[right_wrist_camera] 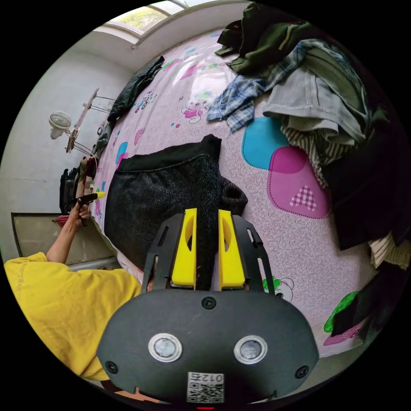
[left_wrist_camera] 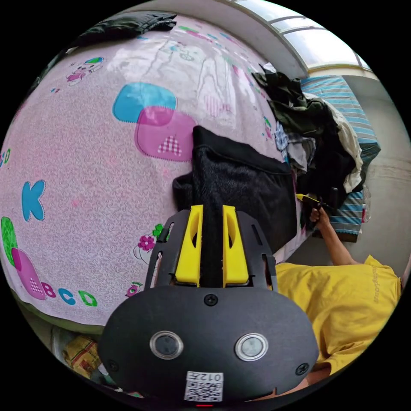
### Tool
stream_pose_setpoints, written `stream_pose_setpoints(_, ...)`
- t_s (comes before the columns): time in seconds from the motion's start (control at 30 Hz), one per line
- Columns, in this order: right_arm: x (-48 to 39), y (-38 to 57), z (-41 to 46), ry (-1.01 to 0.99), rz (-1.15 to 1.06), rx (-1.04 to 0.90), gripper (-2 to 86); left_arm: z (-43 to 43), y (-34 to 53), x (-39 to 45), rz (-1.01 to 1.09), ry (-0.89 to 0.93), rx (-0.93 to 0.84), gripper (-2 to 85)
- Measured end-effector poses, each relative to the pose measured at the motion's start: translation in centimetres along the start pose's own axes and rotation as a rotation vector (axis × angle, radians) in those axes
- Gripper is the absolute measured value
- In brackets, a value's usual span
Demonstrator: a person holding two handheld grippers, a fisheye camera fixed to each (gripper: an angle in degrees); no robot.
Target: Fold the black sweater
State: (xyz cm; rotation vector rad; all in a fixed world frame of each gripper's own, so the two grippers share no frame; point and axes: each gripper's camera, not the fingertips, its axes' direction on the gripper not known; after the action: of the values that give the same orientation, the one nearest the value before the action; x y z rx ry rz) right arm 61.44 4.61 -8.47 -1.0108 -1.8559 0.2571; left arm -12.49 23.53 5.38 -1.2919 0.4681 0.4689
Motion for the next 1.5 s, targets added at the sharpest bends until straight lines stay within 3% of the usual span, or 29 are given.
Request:
stream_pose_setpoints(0.13, 1.3, -0.5, 1.2, -0.019, 0.032, -0.029, 4.6, 1.7, 0.4, -0.7, -0.029, 0.001, -0.017, 1.2)
stream_pose_setpoints(0.37, 2.1, -0.7, 1.1, 0.052, 0.046, -0.005, 2.1, 1.5, 0.3, -0.3, 0.015, -0.155, -0.036, 0.0)
stream_pose_setpoints(0.6, 2.9, -1.5, 3.1, 0.077, 0.069, -0.044, 2.1, 1.9, 1.9, -2.9, -0.086, 0.002, 0.008, 0.1)
stream_pose_setpoints(0.83, 0.7, -0.1, -1.3, 0.160, 0.012, 0.129, 1.2, -3.1, 4.5, 1.5, 0.051, -0.134, 0.206, 0.4)
stream_pose_setpoints(1.03, -4.9, -3.8, 4.7, 0.216, -0.239, 0.022, 0.1, 2.0, 0.6, 6.8, 0.225, -0.296, 0.039, 0.4)
stream_pose_setpoints(1.17, -2.4, -6.3, 7.2, 0.327, -0.128, -0.017, 0.0, 5.4, -2.7, 4.7, 0.108, -0.333, -0.052, 0.1)
stream_pose_setpoints(1.33, 2.7, -6.5, 7.8, 0.090, 0.135, 0.023, 0.0, 5.8, -3.4, 2.1, 0.014, -0.195, -0.073, -0.1)
stream_pose_setpoints(1.5, -0.9, -4.9, 6.3, 0.159, -0.017, 0.094, 0.1, 3.0, -2.6, 3.9, 0.068, -0.186, 0.062, 0.1)
